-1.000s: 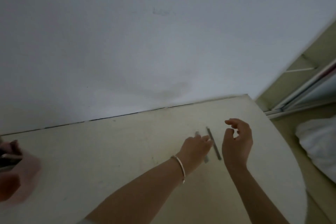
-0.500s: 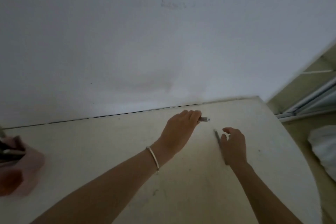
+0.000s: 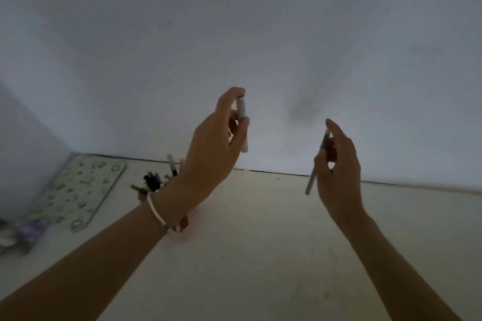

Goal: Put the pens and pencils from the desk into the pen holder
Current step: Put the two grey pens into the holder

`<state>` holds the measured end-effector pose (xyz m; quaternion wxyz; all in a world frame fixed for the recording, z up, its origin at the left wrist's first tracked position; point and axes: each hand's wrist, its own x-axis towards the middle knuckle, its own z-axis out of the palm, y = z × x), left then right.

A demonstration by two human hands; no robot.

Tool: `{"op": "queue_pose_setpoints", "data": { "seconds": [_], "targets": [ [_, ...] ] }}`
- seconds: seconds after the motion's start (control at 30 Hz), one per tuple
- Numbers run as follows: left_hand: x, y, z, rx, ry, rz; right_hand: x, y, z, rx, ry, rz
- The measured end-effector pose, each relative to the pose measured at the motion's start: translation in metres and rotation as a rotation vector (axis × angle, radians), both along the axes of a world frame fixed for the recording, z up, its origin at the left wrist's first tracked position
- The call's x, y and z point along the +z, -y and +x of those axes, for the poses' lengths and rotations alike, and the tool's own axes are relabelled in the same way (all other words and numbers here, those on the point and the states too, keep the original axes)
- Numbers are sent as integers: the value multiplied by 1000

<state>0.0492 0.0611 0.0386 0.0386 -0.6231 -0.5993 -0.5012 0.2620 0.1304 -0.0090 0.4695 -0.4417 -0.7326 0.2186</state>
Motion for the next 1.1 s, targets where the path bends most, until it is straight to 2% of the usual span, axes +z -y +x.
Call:
{"op": "queue_pose_setpoints", "data": {
  "seconds": [0.13, 0.27, 0.33, 0.47, 0.57, 0.63, 0.73, 0.9, 1.1],
  "targets": [
    [-6, 38, -57, 70, 65, -45, 19, 29, -72, 93, -196, 78],
    [-37, 64, -91, 129, 208, -287, 10, 54, -122, 105, -287, 20],
    [-51, 65, -96, 119, 182, -367, 3, 61, -135, 105, -315, 4],
    [-64, 65, -98, 121, 17, -529, -6, 67, -145, 106, -342, -3],
    [-68, 66, -102, 256, -326, -578, -12, 70, -151, 87, -366, -19],
    [-67, 67, -107, 259, -426, -585, -16, 73, -157, 87, -369, -31],
    [-61, 73, -121, 267, -390, -495, -23, 79, -167, 117, -291, -2],
    [-45, 81, -143, 375, -120, -273, -42, 83, -174, 155, -54, 32],
    [-40, 93, -157, 377, 39, -221, -72, 85, -169, 211, 282, 126]
  ]
}}
